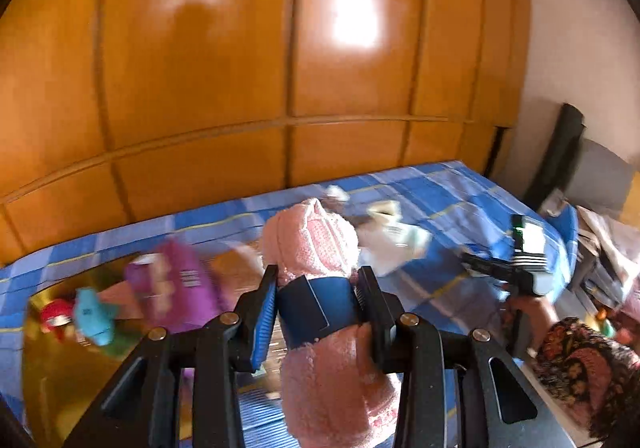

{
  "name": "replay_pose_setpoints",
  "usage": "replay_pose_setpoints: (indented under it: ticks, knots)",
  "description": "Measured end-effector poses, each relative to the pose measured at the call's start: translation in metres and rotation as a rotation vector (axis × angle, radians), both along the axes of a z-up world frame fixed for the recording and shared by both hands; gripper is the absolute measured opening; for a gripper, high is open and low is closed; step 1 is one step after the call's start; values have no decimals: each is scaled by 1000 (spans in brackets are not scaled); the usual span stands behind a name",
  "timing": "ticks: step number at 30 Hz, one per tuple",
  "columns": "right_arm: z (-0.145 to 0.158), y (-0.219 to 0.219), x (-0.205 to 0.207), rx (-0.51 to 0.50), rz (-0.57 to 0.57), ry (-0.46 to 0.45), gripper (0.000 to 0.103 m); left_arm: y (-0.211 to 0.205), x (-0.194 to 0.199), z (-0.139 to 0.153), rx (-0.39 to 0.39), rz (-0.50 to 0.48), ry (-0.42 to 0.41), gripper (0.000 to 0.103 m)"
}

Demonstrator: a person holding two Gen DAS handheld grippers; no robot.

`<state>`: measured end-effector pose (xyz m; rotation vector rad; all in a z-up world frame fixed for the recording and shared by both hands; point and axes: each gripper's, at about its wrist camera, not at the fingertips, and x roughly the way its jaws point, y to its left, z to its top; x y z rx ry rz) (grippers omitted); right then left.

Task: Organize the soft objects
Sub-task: 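Carry the pink towel into the gold tray with the left gripper while the right gripper brings the tissue pack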

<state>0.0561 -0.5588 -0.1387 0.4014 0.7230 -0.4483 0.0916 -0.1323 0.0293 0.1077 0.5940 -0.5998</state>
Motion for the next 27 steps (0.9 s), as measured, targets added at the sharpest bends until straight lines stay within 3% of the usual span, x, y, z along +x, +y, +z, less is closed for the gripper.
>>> replay_pose_setpoints:
  ticks: [4, 8, 17, 21, 27]
  knots:
    - [4, 6, 2, -60, -24, 39, 52, 51, 16, -6, 12, 117, 4, 39]
    - [13, 9, -4, -98, -57, 19, 52, 102, 35, -23, 47, 242, 26, 39]
    - [50, 36, -22, -29, -35, -78, 52, 198, 93, -96, 174, 453, 242, 40]
    - [76, 65, -30, -23, 7, -136, 52, 221, 109, -122, 253, 509, 268, 40]
    - [124, 118, -44, -69, 110, -243, 52, 240, 139, -141, 297, 549, 296, 40]
